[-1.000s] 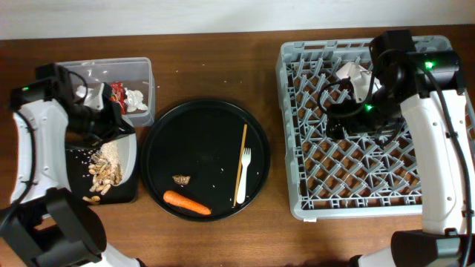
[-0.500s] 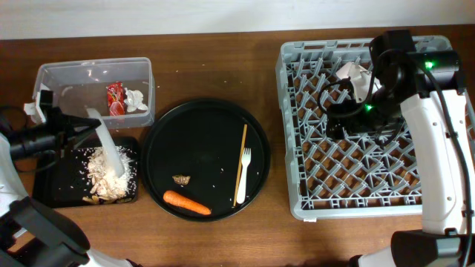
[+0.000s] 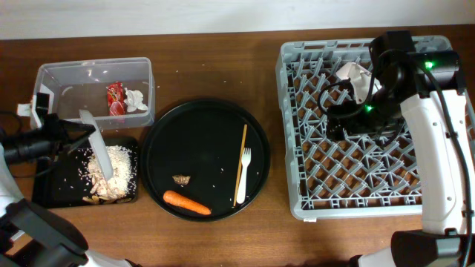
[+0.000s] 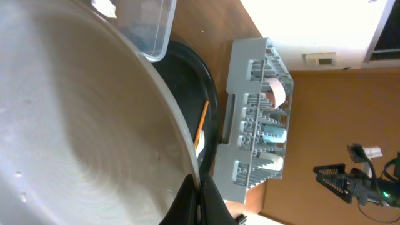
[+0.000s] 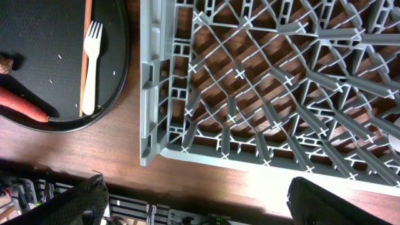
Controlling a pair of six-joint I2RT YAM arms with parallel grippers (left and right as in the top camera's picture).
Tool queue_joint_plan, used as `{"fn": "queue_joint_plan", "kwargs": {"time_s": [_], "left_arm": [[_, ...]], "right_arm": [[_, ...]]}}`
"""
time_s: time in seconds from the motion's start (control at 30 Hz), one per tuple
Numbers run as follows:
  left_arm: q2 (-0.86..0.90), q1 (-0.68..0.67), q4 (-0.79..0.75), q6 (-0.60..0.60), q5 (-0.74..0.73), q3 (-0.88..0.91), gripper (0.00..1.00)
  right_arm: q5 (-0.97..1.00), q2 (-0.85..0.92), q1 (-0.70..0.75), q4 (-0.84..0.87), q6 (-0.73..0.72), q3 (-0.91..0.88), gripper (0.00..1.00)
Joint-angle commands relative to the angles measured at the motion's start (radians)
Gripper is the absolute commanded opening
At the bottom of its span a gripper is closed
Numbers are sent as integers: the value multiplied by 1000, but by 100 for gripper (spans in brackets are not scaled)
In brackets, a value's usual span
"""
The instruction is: Sort waste into correct bins and load items into the dishwasher rack
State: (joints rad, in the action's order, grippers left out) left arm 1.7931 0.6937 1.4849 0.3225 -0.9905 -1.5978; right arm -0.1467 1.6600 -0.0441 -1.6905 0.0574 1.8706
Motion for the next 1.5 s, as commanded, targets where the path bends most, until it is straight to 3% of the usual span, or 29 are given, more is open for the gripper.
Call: {"fn": "queue_joint_plan", "kwargs": {"time_s": [0.0,0.1,0.17,0.2,0.33,0.4,0.43,0.53,0.7,0.77,0.83,0.87,0.97,1.13,1.17,1.3,1.37,1.47], "left_arm": [[-30,15,45,107,-103,-18,0],[-32,27,58,163,-135,-18,0],[-31,38,48,68,-98,-18,0],[-34,45,92,138,-130,-18,0],[-37,54,66,80,-122,-18,0],[-40,57,77,164,-147,-18,0],[-39,57,50,81,-115,-18,0],[-50,28,167,197,-139,-18,0],[-149,-392,164,200,22,-18,0],[-147,-584,75,61,142,-18,0],[-137,-780,-96,-163,351,-17,0],[-118,-910,-198,-296,533,-17,0],[-30,-1128,-320,-477,829,-13,0],[190,-1306,-393,-499,834,-13,0],[199,-1307,-391,-498,834,-13,6],[164,-1271,-294,-498,834,-91,82],[81,-1172,-136,-497,842,-203,82],[-129,-951,-36,-497,884,-234,84]], "right_arm": [[13,-4,5,-5,6,1,95],[13,-4,5,-5,6,1,95],[13,-4,5,-5,6,1,95],[13,-4,5,-6,6,1,95],[13,-4,5,-6,6,1,95],[13,-4,5,-5,6,1,95],[13,-4,5,-5,6,1,95],[13,-4,5,-5,6,1,95],[13,-4,5,-5,6,1,95],[13,-4,5,-5,6,1,95],[13,-4,5,-6,6,1,95],[13,-4,5,-6,6,1,95],[13,-4,5,-8,6,1,95],[12,-4,5,-8,6,1,95],[12,-4,5,-8,6,1,96],[-12,-4,5,-8,6,-1,99],[-45,-4,5,-8,11,-12,99],[-98,-4,4,-1,1,-16,99]]}}
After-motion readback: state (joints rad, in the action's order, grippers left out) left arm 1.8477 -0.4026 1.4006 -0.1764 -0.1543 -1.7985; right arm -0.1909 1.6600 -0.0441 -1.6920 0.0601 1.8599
